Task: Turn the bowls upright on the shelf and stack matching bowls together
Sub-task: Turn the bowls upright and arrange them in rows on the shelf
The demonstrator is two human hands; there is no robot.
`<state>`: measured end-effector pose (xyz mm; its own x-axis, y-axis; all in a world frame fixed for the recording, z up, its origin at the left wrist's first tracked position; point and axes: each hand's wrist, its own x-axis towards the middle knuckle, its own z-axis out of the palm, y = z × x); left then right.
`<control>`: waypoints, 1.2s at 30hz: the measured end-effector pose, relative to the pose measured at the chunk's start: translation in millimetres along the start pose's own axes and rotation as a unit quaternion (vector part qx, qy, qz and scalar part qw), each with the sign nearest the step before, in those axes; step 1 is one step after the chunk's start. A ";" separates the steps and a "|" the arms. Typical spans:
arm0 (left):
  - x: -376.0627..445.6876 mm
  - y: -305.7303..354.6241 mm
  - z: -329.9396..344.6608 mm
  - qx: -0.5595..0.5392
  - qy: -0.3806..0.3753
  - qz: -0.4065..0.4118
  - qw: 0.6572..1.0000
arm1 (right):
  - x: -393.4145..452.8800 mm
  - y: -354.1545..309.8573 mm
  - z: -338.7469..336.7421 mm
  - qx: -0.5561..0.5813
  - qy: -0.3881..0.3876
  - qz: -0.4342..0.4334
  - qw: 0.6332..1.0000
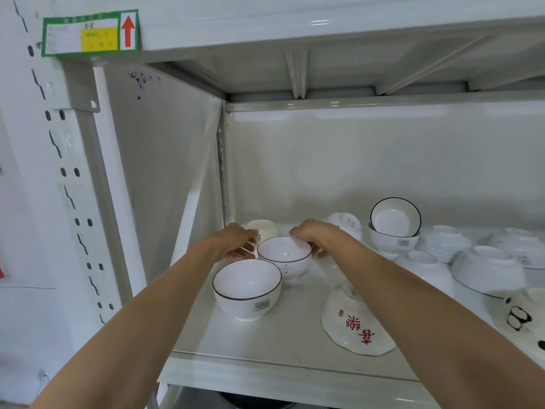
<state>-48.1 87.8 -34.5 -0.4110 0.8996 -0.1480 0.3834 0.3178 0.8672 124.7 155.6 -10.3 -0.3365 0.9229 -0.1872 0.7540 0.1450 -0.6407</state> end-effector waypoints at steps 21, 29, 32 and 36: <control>63.5 -13.2 5.7 -0.041 0.037 -0.068 0.996 | 58.7 -44.4 26.9 -0.134 0.011 -0.071 0.988; 63.5 -8.2 -4.4 -0.095 0.067 -0.014 0.993 | 64.2 -43.9 30.8 0.081 0.044 -0.053 0.994; 57.3 -3.7 -6.8 -0.114 0.122 0.052 0.985 | 65.3 -46.9 22.6 0.259 0.060 -0.050 0.963; 59.0 -5.6 -17.9 -0.158 0.126 0.141 0.969 | 68.0 -46.0 12.9 0.395 0.047 -0.050 0.916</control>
<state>-89.2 133.7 -39.7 -0.5305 0.8231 0.2027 0.2546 -0.0734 0.9643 59.9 207.1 -3.2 -0.3043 0.9509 -0.0574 0.0656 -0.0392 -0.9971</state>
